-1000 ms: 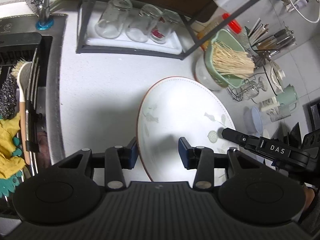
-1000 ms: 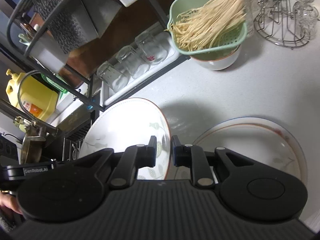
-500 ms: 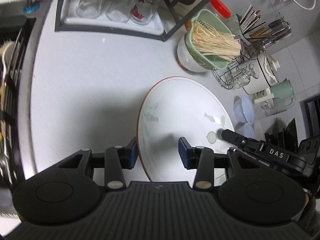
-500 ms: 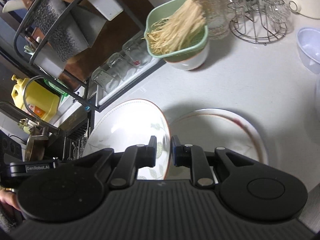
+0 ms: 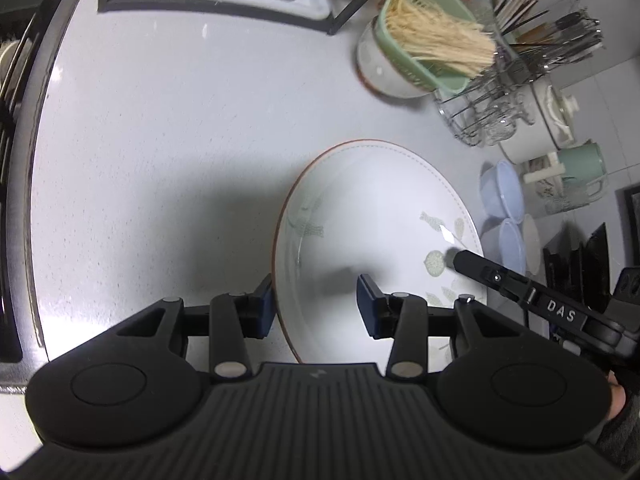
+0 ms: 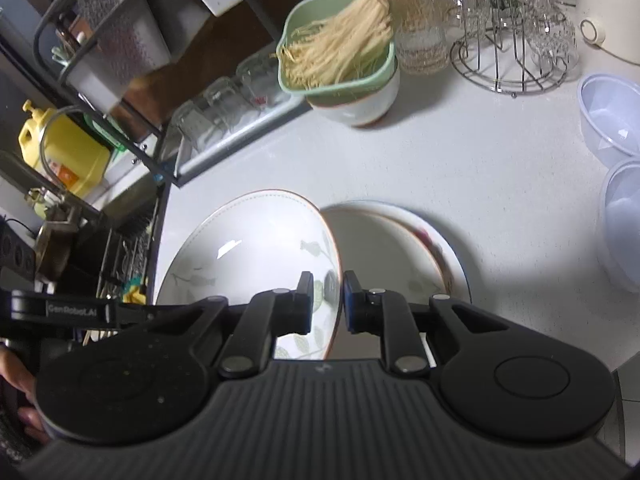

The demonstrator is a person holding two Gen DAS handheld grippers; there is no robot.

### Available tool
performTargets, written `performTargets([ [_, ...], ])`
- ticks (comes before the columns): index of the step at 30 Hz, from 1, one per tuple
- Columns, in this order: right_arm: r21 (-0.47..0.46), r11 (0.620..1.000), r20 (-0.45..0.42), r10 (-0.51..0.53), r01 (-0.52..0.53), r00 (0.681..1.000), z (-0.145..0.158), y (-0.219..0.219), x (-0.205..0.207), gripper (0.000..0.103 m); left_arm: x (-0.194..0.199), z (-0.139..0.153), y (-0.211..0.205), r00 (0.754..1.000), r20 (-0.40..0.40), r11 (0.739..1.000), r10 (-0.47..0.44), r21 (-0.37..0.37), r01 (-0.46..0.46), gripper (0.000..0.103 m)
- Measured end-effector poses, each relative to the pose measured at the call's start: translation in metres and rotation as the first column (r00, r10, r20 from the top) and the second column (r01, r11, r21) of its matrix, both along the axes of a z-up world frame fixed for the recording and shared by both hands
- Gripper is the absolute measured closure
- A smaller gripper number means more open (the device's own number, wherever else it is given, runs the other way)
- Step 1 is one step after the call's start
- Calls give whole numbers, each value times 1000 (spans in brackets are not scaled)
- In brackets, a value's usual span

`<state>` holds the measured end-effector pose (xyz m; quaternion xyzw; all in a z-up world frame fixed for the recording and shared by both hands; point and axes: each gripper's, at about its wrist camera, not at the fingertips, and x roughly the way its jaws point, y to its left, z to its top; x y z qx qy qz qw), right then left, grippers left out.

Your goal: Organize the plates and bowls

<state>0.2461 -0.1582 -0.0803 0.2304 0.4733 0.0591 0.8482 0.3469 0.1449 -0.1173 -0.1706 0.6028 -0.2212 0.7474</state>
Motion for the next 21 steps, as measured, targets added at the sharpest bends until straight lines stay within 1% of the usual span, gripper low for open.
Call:
performTargets([
  [6, -11, 1000, -7, 2, -2, 1000, -10, -5, -4, 85, 4, -1, -16, 1000, 13, 998, 2, 55, -3, 55],
  [10, -18, 1000, -9, -11, 11, 1000, -16, -12, -10, 85, 9, -5, -30, 1000, 12, 997, -10, 76, 9, 55],
  [13, -26, 999, -14, -20, 20, 1000, -20, -18, -12, 85, 11, -6, -46, 999, 28, 991, -42, 126, 38, 55],
  [17, -72, 997, -16, -2, 0, 1000, -22, -19, -12, 85, 6, -9, -63, 996, 34, 977, -88, 199, 80, 55],
  [21, -117, 993, -27, 20, -23, 999, -24, -19, -12, 85, 2, -11, -70, 996, 20, 970, -91, 230, 84, 55],
])
